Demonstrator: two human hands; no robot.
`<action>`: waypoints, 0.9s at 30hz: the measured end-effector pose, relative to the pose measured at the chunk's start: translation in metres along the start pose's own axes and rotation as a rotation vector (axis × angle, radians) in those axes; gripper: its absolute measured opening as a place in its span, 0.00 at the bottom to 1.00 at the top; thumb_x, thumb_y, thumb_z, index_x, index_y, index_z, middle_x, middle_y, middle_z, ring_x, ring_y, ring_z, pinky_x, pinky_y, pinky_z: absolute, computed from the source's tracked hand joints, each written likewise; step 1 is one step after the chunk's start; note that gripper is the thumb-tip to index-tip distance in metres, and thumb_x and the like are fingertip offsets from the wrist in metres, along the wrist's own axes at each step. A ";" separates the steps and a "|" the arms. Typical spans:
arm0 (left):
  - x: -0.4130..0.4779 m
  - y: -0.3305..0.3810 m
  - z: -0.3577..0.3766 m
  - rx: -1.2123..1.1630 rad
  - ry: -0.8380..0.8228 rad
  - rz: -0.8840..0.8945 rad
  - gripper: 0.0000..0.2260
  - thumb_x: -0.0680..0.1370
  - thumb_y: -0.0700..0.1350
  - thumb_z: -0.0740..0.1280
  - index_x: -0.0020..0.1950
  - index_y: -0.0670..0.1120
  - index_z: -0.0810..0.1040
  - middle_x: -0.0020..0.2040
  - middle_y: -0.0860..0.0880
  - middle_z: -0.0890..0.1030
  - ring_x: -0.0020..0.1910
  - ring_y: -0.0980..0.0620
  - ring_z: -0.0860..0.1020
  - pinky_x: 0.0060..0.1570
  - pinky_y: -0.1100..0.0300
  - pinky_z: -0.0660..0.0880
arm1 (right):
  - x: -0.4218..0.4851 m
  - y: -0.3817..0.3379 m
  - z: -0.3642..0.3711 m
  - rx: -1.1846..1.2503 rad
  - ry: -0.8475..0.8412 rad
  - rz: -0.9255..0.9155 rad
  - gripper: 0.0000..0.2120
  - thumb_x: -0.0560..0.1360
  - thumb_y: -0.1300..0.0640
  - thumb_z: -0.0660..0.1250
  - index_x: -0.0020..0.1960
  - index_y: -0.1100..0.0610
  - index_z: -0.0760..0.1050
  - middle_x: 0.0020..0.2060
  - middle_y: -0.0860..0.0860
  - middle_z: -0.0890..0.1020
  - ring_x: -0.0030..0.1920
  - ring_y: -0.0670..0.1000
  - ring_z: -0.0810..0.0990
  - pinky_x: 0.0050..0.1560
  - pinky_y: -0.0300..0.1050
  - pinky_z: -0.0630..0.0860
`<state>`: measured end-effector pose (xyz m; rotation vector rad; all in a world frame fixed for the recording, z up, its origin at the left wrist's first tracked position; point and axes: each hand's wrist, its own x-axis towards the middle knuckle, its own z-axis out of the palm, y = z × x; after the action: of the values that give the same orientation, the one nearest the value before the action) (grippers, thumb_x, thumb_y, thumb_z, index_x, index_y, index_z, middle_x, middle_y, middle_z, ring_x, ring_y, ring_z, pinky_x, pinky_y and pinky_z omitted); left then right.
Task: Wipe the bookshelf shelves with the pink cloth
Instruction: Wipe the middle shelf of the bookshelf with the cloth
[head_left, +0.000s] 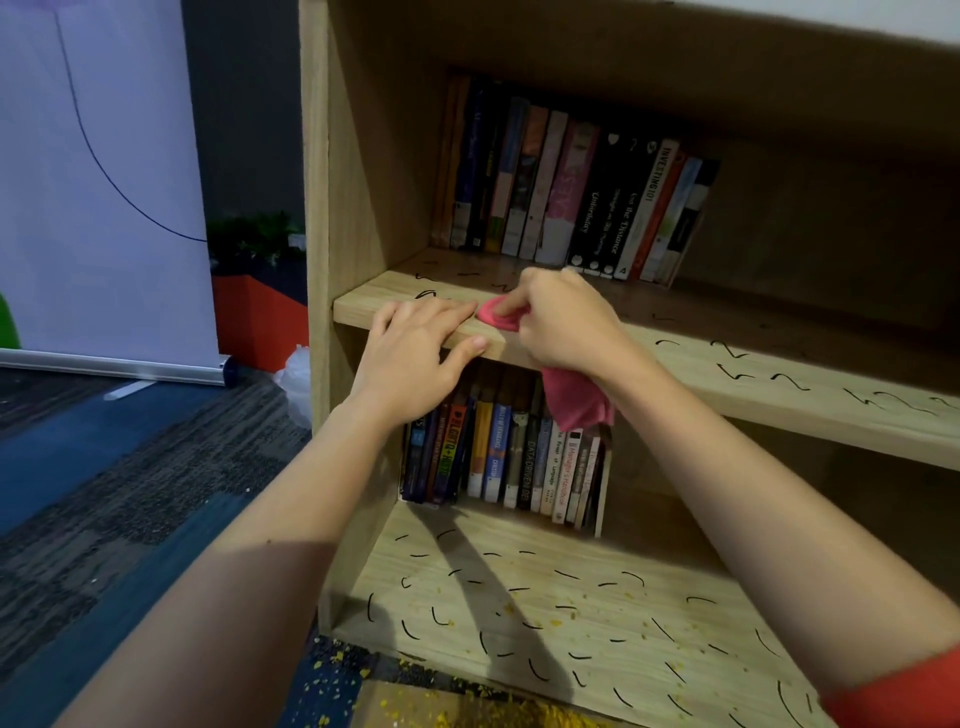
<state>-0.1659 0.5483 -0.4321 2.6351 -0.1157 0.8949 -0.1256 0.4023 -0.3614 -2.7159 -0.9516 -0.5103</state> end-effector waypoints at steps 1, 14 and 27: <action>0.000 0.000 0.000 -0.004 -0.005 -0.002 0.22 0.81 0.56 0.54 0.73 0.52 0.64 0.70 0.53 0.69 0.70 0.52 0.61 0.67 0.59 0.46 | -0.009 0.001 0.000 -0.001 0.014 -0.020 0.15 0.77 0.60 0.59 0.57 0.50 0.80 0.47 0.46 0.75 0.57 0.54 0.71 0.54 0.50 0.71; 0.001 0.001 -0.001 0.002 -0.033 -0.023 0.23 0.81 0.57 0.53 0.74 0.52 0.63 0.71 0.54 0.68 0.71 0.53 0.60 0.69 0.56 0.46 | -0.031 -0.002 -0.007 0.068 0.067 0.030 0.16 0.75 0.64 0.59 0.56 0.53 0.80 0.46 0.47 0.75 0.54 0.51 0.71 0.53 0.47 0.70; -0.001 0.004 -0.001 -0.030 -0.002 -0.022 0.22 0.81 0.55 0.55 0.74 0.51 0.64 0.70 0.52 0.69 0.71 0.52 0.61 0.67 0.60 0.44 | -0.028 0.017 -0.009 0.087 0.051 0.030 0.18 0.74 0.67 0.59 0.55 0.53 0.81 0.45 0.46 0.75 0.56 0.53 0.73 0.58 0.51 0.71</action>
<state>-0.1679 0.5453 -0.4309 2.6045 -0.1003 0.8759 -0.1376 0.3703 -0.3659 -2.6224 -0.8979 -0.5175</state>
